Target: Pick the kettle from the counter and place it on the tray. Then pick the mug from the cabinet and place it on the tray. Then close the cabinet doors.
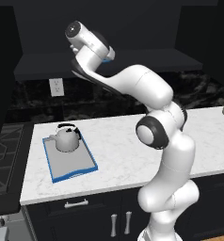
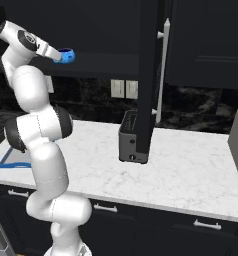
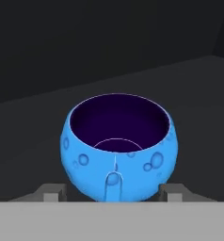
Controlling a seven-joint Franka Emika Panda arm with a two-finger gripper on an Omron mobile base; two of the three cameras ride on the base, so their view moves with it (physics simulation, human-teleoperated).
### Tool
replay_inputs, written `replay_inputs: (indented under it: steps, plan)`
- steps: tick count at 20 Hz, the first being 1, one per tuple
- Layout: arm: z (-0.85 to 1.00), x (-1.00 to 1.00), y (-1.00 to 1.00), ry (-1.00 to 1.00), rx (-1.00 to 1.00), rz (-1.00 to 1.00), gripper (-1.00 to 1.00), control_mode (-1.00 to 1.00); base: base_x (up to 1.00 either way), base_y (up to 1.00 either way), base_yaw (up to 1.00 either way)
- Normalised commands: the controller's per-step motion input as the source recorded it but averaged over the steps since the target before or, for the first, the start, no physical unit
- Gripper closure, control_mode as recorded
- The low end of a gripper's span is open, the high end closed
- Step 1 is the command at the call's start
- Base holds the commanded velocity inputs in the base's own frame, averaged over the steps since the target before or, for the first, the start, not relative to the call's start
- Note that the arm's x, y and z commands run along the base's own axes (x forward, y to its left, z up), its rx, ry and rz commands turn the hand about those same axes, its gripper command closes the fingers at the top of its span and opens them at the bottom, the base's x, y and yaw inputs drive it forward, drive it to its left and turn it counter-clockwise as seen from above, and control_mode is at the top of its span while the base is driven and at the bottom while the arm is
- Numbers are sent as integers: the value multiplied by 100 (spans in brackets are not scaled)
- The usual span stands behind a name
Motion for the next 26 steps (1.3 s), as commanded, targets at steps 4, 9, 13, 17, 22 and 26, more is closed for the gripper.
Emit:
replay_inputs:
  steps: [4,9,13,17,22,26]
  plan:
    - [-4,10,-12,-4,0,0,100,-100,0,0,0]
    - [-2,-22,-12,-6,1,0,100,-100,0,0,0]
    - [-1,-64,-3,-11,8,0,100,-100,0,0,0]
    - [0,-86,0,-13,17,0,100,-100,0,0,0]
    - [0,-99,0,-15,21,1,100,-100,0,0,0]
    - [0,-100,0,-7,21,13,100,-100,0,0,0]
